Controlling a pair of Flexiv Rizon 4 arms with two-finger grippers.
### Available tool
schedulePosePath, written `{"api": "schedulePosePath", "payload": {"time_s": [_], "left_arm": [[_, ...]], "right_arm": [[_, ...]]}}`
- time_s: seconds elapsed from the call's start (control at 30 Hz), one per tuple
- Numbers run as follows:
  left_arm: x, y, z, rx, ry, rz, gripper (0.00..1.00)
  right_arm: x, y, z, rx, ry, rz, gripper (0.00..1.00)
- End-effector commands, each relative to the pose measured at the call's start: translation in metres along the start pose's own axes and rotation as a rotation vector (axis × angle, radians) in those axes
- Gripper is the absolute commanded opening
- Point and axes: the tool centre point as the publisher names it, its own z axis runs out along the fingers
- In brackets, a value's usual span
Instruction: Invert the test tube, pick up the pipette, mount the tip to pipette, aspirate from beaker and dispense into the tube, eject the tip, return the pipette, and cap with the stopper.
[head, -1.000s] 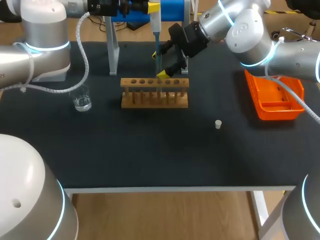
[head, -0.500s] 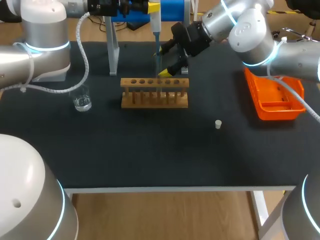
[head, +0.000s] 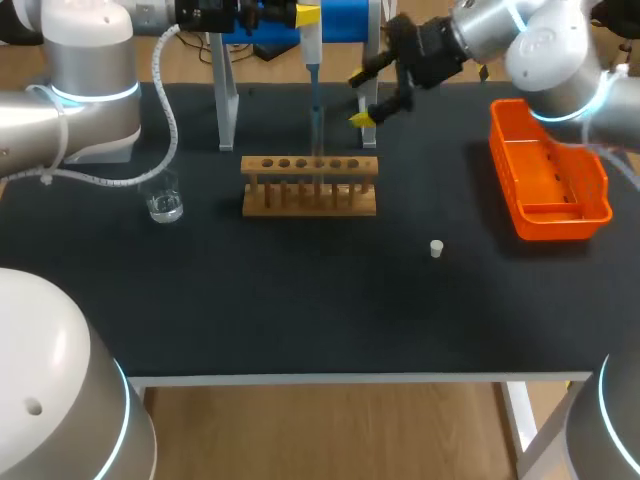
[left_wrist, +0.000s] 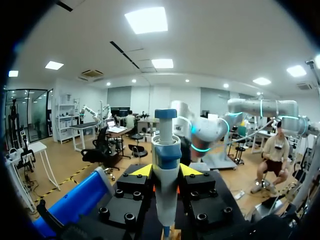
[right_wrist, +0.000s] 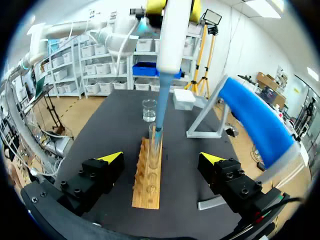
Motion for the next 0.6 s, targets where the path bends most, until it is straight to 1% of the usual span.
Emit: {"api": "schedulePosePath", "payload": {"time_s": [0.03,0.13,0.2,0.3,0.37,0.5,0.6], "left_arm": [[0.000,0.000,0.000,0.001,-0.001,0.001,0.00],[0.000,0.000,0.000,0.001,-0.001,0.001,0.00],[0.000,0.000,0.000,0.001,-0.001,0.001,0.00],[0.000,0.000,0.000,0.001,-0.001,0.001,0.00],[0.000,0.000,0.000,0.001,-0.001,0.001,0.00],[0.000,0.000,0.000,0.001,-0.001,0.001,0.00],[0.000,0.000,0.000,0.001,-0.001,0.001,0.00]], "right_arm": [[0.011,0.013,-0.064,-0.035,-0.061,0.004,1.00],[0.010,0.030,-0.091,-0.102,-0.096,0.017,1.00],[0.008,0.043,-0.106,-0.118,-0.127,0.027,1.00],[0.004,0.066,-0.123,-0.158,-0.149,0.039,1.00],[0.002,0.083,-0.129,-0.179,-0.169,0.014,1.00],[0.000,0.114,-0.129,-0.165,-0.194,0.002,1.00],[0.000,0.114,-0.129,-0.165,-0.194,0.002,1.00]]}}
